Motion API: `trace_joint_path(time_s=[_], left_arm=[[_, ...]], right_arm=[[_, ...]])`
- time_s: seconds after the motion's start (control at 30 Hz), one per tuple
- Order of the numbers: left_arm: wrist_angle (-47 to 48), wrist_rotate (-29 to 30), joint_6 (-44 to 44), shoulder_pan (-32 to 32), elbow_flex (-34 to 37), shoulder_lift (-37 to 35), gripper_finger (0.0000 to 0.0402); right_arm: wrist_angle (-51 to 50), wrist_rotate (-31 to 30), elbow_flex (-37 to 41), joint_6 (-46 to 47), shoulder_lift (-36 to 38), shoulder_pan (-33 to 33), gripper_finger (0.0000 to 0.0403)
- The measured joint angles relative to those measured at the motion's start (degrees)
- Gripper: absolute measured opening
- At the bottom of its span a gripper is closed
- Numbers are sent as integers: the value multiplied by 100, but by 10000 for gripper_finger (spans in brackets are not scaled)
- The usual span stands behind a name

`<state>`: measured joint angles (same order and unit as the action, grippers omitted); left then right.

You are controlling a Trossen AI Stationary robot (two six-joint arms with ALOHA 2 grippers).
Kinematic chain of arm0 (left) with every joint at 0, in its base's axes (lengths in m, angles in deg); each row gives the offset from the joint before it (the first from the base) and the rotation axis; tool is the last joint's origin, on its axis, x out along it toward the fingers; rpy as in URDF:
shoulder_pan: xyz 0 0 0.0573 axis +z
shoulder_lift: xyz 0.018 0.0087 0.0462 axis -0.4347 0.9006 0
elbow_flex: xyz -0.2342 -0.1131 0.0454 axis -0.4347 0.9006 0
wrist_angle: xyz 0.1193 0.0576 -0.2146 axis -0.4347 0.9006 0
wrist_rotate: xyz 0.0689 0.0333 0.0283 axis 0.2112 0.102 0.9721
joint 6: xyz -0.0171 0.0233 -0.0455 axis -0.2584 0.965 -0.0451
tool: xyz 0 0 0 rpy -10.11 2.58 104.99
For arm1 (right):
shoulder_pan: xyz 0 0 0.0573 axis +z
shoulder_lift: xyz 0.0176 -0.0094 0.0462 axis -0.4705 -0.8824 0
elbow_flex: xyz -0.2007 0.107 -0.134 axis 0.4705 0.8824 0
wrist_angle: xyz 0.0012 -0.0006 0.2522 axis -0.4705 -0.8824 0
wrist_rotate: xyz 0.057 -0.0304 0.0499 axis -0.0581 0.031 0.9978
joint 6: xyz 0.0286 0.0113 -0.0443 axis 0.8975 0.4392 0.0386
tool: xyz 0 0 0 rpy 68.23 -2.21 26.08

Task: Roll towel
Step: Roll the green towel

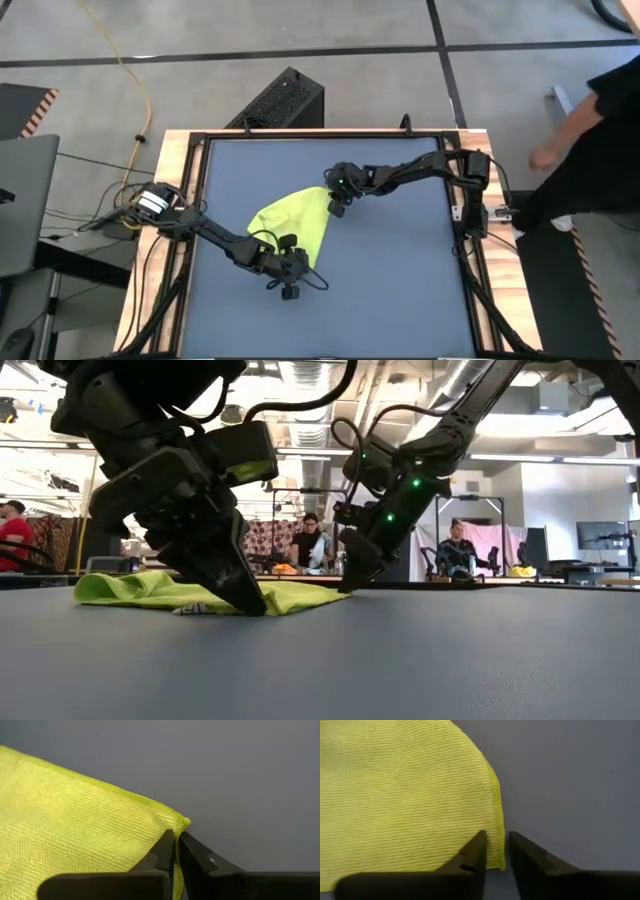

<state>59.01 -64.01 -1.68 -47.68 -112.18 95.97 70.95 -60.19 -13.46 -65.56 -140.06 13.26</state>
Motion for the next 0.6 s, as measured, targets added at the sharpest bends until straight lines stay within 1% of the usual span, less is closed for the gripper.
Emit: trace_joint_path(time_s=[0.1,0.13,0.27,0.37,0.5,0.6], left_arm=[[117,45,59,-9,3,-119,1],[235,97,146,-11,19,-220,1],[852,465,680,-12,57,-884,0],[1010,768,967,54,131,-1559,0],[1017,982,1068,165,401,-2481,0],[917,1219,1132,228,424,-3251,0]], right_arm=[[-122,123,-9,168,31,88,25],[-220,217,-5,220,85,116,17],[-610,394,44,739,471,237,20],[-643,424,33,1141,1006,290,14],[-924,378,24,1764,1779,326,14],[-1199,337,26,2215,2273,399,14]])
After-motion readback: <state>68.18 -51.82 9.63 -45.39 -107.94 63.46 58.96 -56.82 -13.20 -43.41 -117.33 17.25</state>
